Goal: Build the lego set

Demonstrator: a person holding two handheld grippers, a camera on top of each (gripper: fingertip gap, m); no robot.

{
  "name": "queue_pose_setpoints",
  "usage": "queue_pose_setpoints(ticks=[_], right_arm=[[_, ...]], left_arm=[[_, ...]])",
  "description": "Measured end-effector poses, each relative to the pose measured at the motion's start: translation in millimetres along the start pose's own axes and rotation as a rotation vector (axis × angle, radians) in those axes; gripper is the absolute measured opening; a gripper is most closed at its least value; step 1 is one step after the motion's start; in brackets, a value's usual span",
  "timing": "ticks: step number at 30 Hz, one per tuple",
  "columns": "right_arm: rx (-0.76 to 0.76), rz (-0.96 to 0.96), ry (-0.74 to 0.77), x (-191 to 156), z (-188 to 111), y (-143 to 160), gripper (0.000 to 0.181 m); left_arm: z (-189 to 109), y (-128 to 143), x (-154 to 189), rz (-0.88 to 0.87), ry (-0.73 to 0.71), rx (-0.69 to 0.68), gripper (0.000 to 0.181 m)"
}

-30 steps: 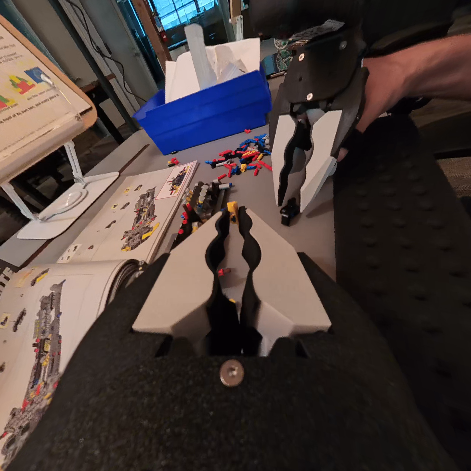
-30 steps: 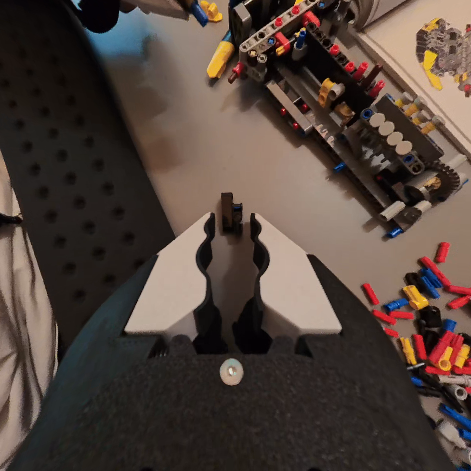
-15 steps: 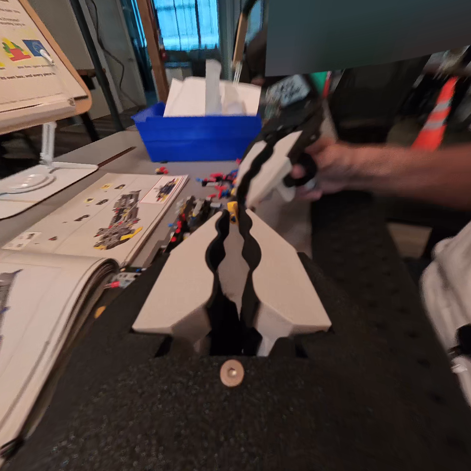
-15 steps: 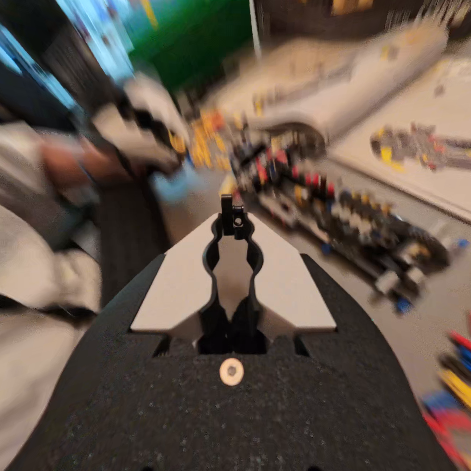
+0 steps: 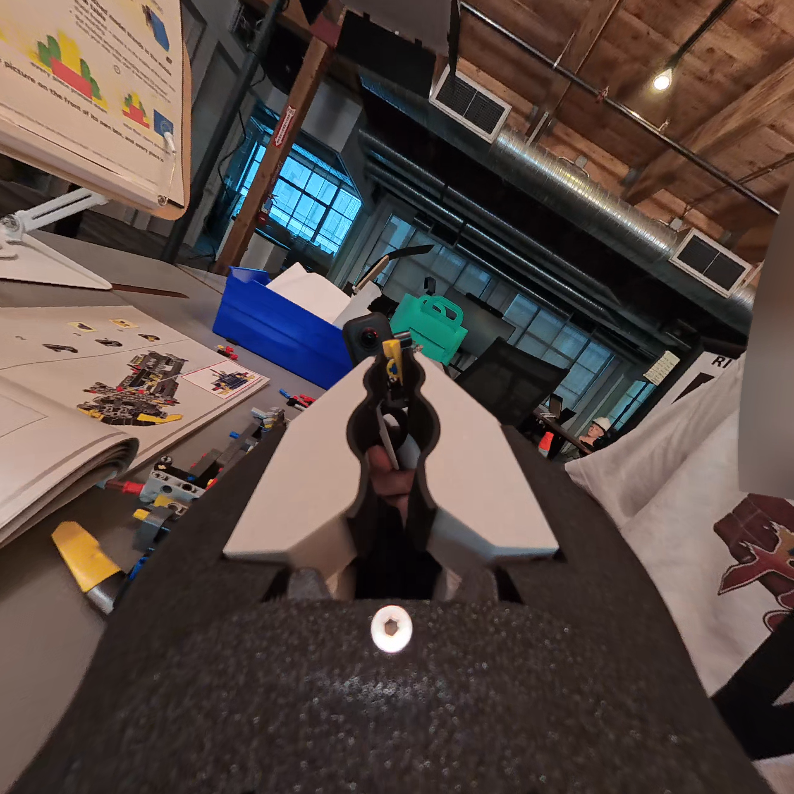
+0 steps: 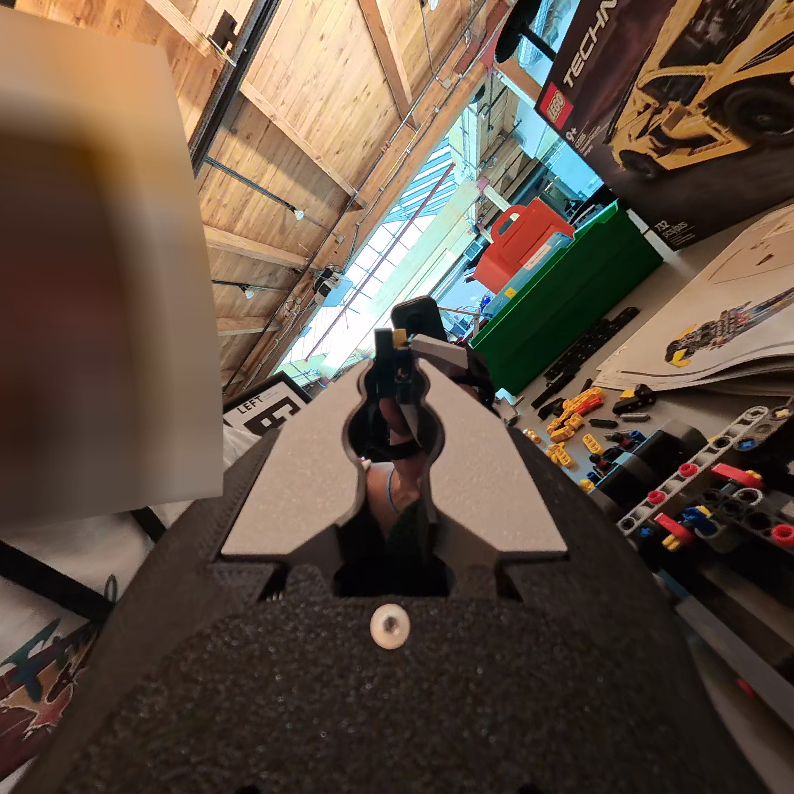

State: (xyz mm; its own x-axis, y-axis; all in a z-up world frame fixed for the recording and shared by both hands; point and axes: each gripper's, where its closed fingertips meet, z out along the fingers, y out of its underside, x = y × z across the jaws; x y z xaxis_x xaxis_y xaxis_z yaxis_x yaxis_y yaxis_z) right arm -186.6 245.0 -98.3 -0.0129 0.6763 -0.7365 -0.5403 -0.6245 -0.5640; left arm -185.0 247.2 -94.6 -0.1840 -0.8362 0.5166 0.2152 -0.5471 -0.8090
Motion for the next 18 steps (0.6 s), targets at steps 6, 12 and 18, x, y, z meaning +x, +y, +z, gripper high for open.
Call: queue_pose_setpoints(ticks=[6,12,18], right_arm=[[0.002,0.009,-0.002,1.3,1.7,-0.4,0.014],[0.008,0.004,0.000,1.4,3.0,-0.8,0.014],[0.042,0.020,-0.008,1.9,-1.3,-7.3,0.015]], left_arm=[[0.6,1.6,-4.4,0.015,-0.028,-0.006,0.006],[0.4,0.4,-4.5,0.019,-0.035,0.013,0.006],[-1.1,-0.2,-6.0,0.028,-0.045,0.022,0.006]])
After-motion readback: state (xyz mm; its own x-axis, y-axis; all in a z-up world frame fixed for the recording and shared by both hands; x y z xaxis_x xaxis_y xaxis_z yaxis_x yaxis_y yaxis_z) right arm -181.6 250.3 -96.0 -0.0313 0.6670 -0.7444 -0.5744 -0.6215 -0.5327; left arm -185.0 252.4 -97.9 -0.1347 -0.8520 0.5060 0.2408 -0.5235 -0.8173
